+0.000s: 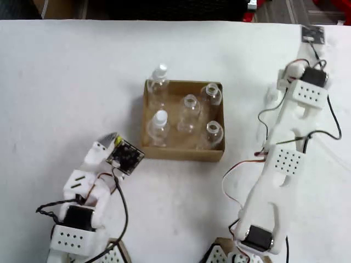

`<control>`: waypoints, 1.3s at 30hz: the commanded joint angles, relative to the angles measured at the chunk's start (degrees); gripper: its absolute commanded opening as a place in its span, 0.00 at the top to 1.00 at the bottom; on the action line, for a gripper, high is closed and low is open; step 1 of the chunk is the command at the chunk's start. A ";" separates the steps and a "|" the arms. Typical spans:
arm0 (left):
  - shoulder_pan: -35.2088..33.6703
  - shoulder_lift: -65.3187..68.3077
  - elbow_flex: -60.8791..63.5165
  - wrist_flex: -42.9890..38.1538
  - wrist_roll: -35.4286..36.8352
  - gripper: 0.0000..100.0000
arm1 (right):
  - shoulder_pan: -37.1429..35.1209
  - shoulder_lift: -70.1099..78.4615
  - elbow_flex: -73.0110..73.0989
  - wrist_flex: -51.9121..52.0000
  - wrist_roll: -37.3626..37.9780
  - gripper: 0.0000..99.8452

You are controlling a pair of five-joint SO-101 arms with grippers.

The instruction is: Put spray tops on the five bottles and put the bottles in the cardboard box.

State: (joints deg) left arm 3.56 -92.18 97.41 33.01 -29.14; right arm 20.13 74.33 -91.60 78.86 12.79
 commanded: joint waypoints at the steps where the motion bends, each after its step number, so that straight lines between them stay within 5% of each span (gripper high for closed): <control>1: 0.92 0.48 -0.18 -0.88 -0.62 0.98 | 1.54 2.95 -3.60 -6.20 -0.70 0.83; 24: 1.01 0.48 -0.18 -0.97 -0.53 0.98 | 0.40 9.19 -0.79 -21.49 -1.05 0.86; 31: 1.01 0.48 -0.18 -1.05 -0.53 0.98 | -0.75 9.36 -0.62 -22.46 -1.14 0.80; 39: 1.01 0.48 -0.18 -1.05 -0.53 0.98 | -2.68 9.36 0.97 -24.22 -1.14 0.85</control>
State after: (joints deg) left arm 3.91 -92.18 97.41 33.01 -29.23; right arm 18.64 84.53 -91.43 57.14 12.35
